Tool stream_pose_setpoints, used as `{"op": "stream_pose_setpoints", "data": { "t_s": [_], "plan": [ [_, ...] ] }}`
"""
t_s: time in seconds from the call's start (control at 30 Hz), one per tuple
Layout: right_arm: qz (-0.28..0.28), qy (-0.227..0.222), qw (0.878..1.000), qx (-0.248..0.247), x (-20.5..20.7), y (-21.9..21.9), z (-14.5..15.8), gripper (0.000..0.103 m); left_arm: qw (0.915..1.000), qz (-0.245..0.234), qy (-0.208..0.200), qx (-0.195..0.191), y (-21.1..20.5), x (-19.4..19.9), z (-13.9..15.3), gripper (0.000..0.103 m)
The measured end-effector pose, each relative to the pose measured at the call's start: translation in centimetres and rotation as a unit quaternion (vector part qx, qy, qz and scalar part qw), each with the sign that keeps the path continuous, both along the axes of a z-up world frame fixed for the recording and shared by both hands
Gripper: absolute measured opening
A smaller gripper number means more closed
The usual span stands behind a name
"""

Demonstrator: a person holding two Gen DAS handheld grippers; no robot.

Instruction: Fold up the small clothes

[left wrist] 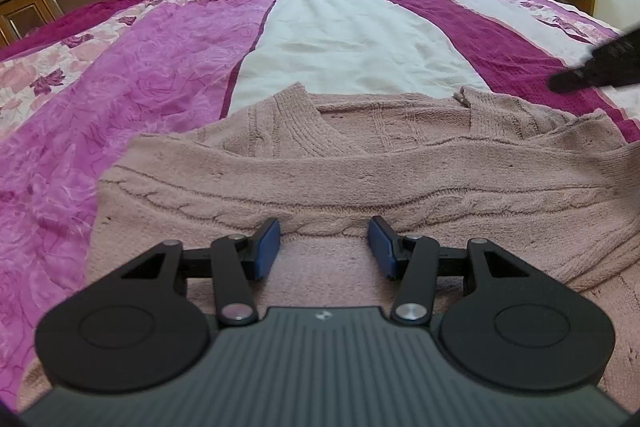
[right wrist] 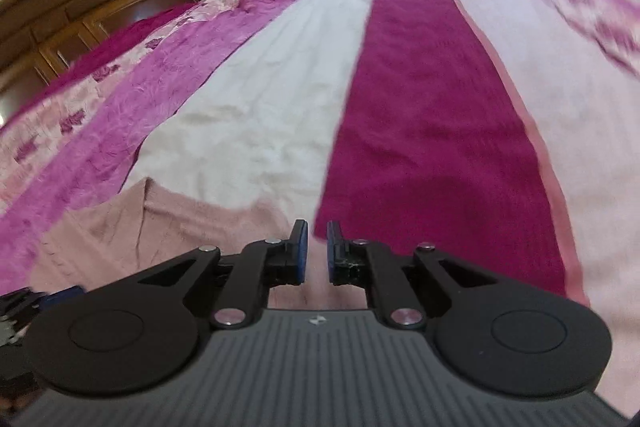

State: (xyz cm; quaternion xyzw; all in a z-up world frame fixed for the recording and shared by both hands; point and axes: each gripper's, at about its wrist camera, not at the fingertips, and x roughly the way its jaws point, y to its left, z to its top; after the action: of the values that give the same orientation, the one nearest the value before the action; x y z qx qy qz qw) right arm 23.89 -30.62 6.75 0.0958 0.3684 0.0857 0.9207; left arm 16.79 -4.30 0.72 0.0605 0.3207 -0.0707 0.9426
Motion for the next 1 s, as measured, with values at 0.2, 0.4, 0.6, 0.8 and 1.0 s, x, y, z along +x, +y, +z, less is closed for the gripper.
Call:
{"op": "stream_pose_setpoints", "data": {
  "t_s": [0.2,0.4,0.6,0.8,1.0],
  "plan": [
    [-0.034,0.017,0.996,-0.083,-0.6,0.5,-3.8,0.010,0.9999,0.007,0.004,-0.006,0.2,-0.1,0.5,0.051],
    [-0.086,-0.001,0.994,-0.062,-2.2,0.5,-2.0,0.018,0.9996,0.021,0.016,0.000,1.9,-1.2,2.6,0.052],
    [-0.091,-0.055,0.992,-0.068,-8.8,1.6,2.0,0.049,0.9994,0.034,0.006,0.003,4.3,-4.1,5.1,0.052],
    [-0.045,-0.088,0.993,-0.064,-16.7,4.4,5.5,0.053,0.9998,0.022,0.001,-0.001,5.2,-7.4,7.2,0.052],
    [-0.005,-0.097,0.994,-0.051,-24.1,7.7,7.5,0.054,0.9999,0.009,-0.004,0.009,5.8,-11.1,9.3,0.054]
  ]
}}
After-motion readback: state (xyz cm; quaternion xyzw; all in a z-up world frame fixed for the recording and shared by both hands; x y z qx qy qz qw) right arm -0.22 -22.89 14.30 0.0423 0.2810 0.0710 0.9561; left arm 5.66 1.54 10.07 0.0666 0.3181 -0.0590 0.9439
